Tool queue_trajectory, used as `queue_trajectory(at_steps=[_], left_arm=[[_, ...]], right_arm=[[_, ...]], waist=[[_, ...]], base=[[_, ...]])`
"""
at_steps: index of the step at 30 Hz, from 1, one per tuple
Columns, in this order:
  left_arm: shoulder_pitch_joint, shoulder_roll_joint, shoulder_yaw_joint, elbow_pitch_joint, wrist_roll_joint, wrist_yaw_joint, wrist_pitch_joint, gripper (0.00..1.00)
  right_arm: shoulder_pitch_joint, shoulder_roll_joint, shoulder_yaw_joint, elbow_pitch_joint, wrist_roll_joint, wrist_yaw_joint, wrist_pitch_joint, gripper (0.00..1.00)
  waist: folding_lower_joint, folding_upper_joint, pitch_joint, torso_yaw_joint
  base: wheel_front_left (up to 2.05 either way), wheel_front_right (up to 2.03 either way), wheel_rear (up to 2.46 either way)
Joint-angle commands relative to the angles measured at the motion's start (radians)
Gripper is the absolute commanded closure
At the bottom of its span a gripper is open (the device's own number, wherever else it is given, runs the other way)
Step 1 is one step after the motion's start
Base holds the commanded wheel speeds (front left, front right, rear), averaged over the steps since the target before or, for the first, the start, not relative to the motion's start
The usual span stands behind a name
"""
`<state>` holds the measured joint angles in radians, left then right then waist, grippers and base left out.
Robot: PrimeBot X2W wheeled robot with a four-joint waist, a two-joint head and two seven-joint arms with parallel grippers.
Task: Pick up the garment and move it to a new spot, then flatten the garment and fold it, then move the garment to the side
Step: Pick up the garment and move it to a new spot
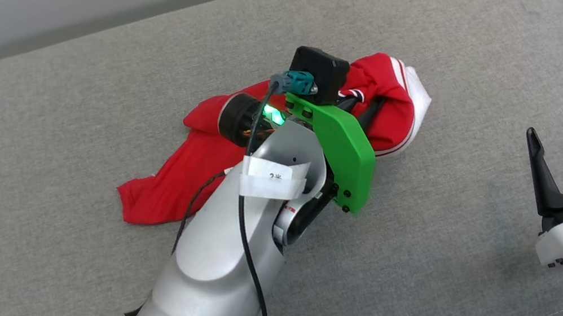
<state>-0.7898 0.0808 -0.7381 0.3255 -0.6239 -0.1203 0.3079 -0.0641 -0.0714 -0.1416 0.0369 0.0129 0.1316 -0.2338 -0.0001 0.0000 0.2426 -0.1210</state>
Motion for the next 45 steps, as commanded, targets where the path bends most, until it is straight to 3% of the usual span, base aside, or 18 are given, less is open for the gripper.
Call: queue_trajectory(at_steps=[1,2,3,4,10,21,24,32,36,40,45], left_arm=[[-0.013,-0.011,-0.013,0.045,0.002,-0.005,-0.026,1.0],[-0.014,-0.016,-0.025,0.074,0.0,-0.006,-0.037,1.0],[-0.016,-0.021,-0.039,0.109,0.001,-0.006,-0.053,0.8],[-0.017,-0.023,-0.05,0.137,0.002,-0.006,-0.065,0.01],[-0.019,-0.03,-0.114,0.264,-0.032,-0.007,-0.126,0.0],[0.004,-0.03,-0.143,0.272,-0.126,0.005,-0.291,0.0],[0.023,-0.002,-0.127,0.26,-0.113,0.024,-0.351,0.0],[0.172,0.15,-0.044,0.138,-0.088,0.108,-0.535,0.0],[0.297,0.215,0.006,0.047,-0.064,0.146,-0.565,0.0],[0.426,0.234,0.089,-0.067,-0.027,0.18,-0.569,0.0],[0.564,0.214,0.175,-0.158,0.03,0.186,-0.569,0.0]], right_arm=[[-0.023,0.004,0.005,0.005,0.0,-0.001,-0.01,0.0],[-0.028,0.005,0.007,0.008,0.0,-0.001,-0.011,0.0],[-0.032,0.006,0.008,0.011,0.0,-0.001,-0.013,0.0],[-0.035,0.006,0.009,0.014,-0.001,-0.001,-0.014,0.0],[-0.043,0.009,0.018,0.034,-0.006,-0.001,-0.02,0.0],[0.004,-0.017,0.016,0.032,-0.004,-0.001,-0.024,0.0],[0.03,-0.025,0.014,0.021,0.003,-0.001,-0.022,0.0],[0.096,-0.037,0.025,-0.03,0.021,-0.001,-0.009,0.0],[0.123,-0.037,0.026,-0.036,0.032,-0.001,-0.007,0.0],[0.134,-0.044,0.029,-0.03,0.043,-0.001,-0.011,0.0],[0.142,-0.042,0.035,-0.03,0.05,-0.001,-0.015,0.0]], waist=[[0.0001,0.0,0.057,-0.053],[0.0001,0.0,0.062,-0.056],[0.0001,0.0,0.066,-0.058],[0.0001,0.0,0.068,-0.059],[0.0001,0.0,0.055,-0.034],[0.0001,0.0,-0.104,0.102],[0.0001,0.0,-0.145,0.144],[0.0001,0.0,-0.214,0.229],[0.0001,0.0,-0.222,0.252],[0.0001,0.0,-0.222,0.261],[0.0001,0.0,-0.222,0.263]], base=[[0.0,0.0,0.0],[0.0,0.0,0.0],[0.0,0.0,0.0],[0.0,0.0,0.0],[0.0,0.0,0.0],[0.0,0.0,0.0],[0.0,0.0,0.0],[0.0,0.0,0.0],[0.0,0.0,0.0],[0.0,0.0,0.0],[0.0,0.0,0.0]])
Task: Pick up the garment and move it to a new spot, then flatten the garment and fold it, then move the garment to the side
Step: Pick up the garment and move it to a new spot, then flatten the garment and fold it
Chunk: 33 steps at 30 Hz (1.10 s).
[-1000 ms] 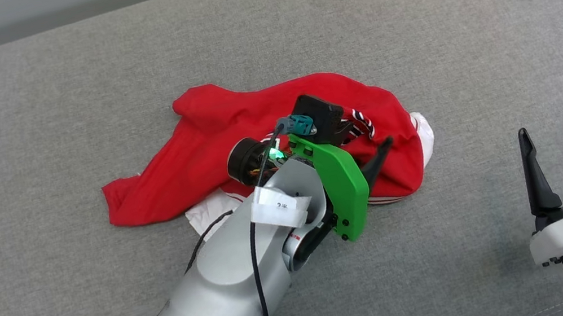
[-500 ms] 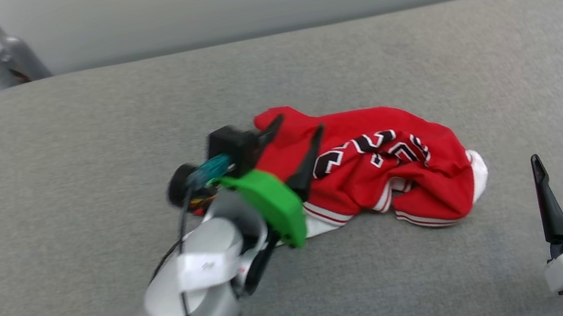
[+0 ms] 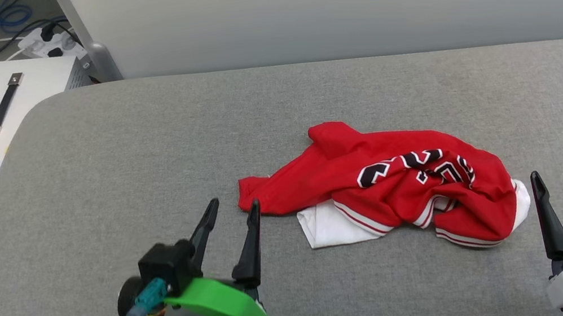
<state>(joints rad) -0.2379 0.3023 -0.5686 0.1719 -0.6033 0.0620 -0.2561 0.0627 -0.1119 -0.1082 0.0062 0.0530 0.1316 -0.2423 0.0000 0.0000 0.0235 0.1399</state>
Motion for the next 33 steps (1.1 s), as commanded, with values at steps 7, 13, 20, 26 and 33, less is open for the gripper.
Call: queue_trajectory(at_steps=[7,13,20,26,33], left_arm=[[0.129,-0.077,0.12,-0.077,0.114,-0.004,-0.006,0.0],[0.182,-0.127,0.189,-0.085,0.174,-0.046,-0.006,0.0],[0.17,-0.158,0.225,-0.073,0.222,-0.092,-0.006,0.0],[0.13,-0.158,0.165,-0.002,0.235,-0.129,0.062,0.0],[0.017,-0.139,0.101,0.008,0.184,-0.14,0.46,0.0]], right_arm=[[0.017,0.002,0.014,0.005,0.023,-0.001,-0.012,0.0],[0.022,0.008,0.02,0.004,0.024,-0.001,-0.016,0.0],[0.011,-0.007,0.034,0.005,0.031,-0.001,-0.018,0.0],[0.001,-0.016,0.041,0.001,0.034,-0.001,-0.018,0.0],[-0.013,-0.023,0.052,-0.015,0.03,-0.001,-0.019,0.0]], waist=[[0.0,0.0,-0.008,-0.009],[0.0,0.0,-0.013,-0.017],[0.0,0.0,-0.001,-0.031],[0.0,0.0,0.033,-0.061],[0.0,0.0,0.11,-0.094]], base=[[0.0,0.0,0.0],[0.0,0.0,0.0],[0.0,0.0,0.0],[0.0,0.0,0.0],[0.0,0.0,0.0]])
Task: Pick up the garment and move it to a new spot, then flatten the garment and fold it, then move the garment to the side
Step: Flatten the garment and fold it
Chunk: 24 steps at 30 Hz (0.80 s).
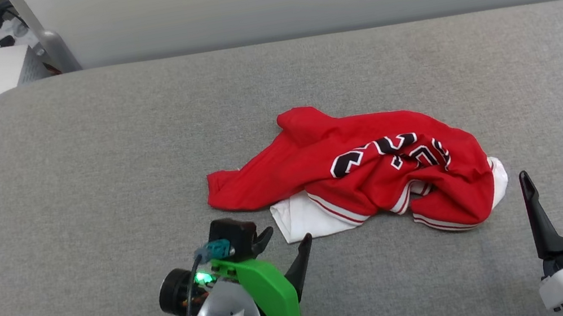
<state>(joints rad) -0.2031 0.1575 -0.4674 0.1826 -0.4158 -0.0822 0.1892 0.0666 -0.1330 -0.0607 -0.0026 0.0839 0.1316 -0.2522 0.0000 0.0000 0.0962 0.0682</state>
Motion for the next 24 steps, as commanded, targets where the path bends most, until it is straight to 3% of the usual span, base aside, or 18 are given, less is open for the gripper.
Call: queue_trajectory(at_steps=[1,5,9,24], left_arm=[[-0.037,0.008,-0.005,-0.012,-0.012,0.011,0.086,0.0],[-0.11,0.024,-0.026,-0.053,-0.011,0.037,0.29,0.0],[-0.161,0.038,-0.046,-0.054,0.013,0.058,0.398,0.0],[-0.24,0.027,-0.076,0.128,0.023,0.03,0.379,0.0]], right_arm=[[-0.022,-0.003,0.006,-0.009,-0.002,-0.001,-0.009,0.0],[-0.044,-0.006,0.017,-0.012,-0.002,-0.001,-0.009,0.0],[-0.065,-0.003,0.032,-0.012,-0.003,-0.001,-0.009,0.0],[-0.105,-0.004,0.042,0.005,-0.003,-0.001,-0.009,0.0]], waist=[[0.0,0.0,0.05,-0.026],[0.0,0.0,0.096,-0.046],[0.0,0.0,0.136,-0.069],[0.0,0.0,0.197,-0.099]], base=[[0.0,0.0,0.0],[0.0,0.0,0.0],[0.0,0.0,0.0],[0.0,0.0,0.0]])
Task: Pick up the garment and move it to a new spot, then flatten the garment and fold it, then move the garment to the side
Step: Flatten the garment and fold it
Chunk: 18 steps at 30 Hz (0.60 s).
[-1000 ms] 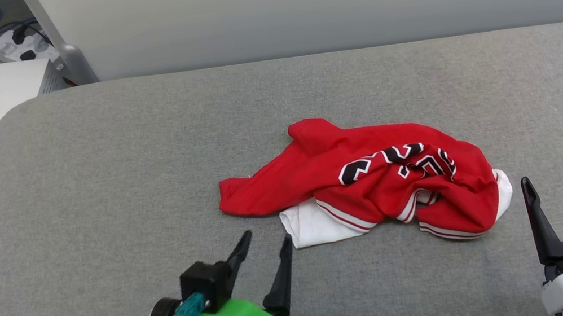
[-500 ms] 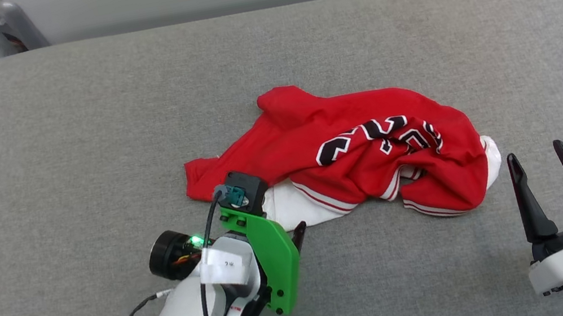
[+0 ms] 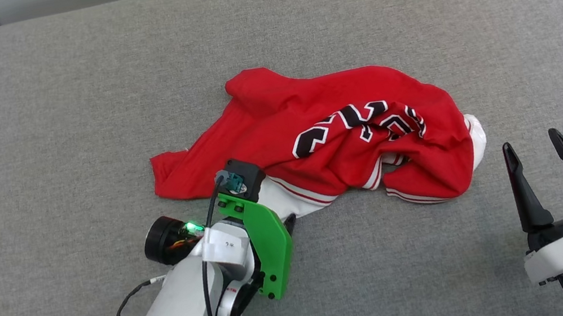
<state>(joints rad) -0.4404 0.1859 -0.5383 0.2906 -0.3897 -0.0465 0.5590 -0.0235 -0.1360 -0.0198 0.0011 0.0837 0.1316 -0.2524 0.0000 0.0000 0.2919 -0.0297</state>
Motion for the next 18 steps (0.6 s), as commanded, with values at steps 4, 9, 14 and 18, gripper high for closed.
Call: queue_trajectory(at_steps=[4,9,14,18], left_arm=[[0.012,-0.01,-0.016,0.049,-0.035,-0.026,0.022,1.0],[0.06,-0.011,-0.023,0.0,-0.068,-0.04,-0.002,1.0],[0.142,0.005,-0.018,-0.134,-0.115,-0.04,0.006,1.0],[0.21,0.027,0.006,-0.273,-0.163,-0.024,0.028,1.0]], right_arm=[[-0.013,0.001,-0.004,0.009,-0.005,-0.001,-0.009,0.0],[0.001,0.005,-0.014,0.024,-0.007,-0.001,-0.009,0.0],[0.025,0.009,-0.027,0.037,-0.007,-0.001,-0.009,0.0],[0.048,0.016,-0.034,0.042,-0.009,-0.001,-0.009,0.0]], waist=[[0.0,0.0,-0.012,0.008],[0.0,0.0,-0.06,0.034],[0.0,0.0,-0.129,0.074],[0.0,0.0,-0.17,0.11]], base=[[0.0,0.0,0.0],[0.0,0.0,0.0],[0.0,0.0,0.0],[0.0,0.0,0.0]])
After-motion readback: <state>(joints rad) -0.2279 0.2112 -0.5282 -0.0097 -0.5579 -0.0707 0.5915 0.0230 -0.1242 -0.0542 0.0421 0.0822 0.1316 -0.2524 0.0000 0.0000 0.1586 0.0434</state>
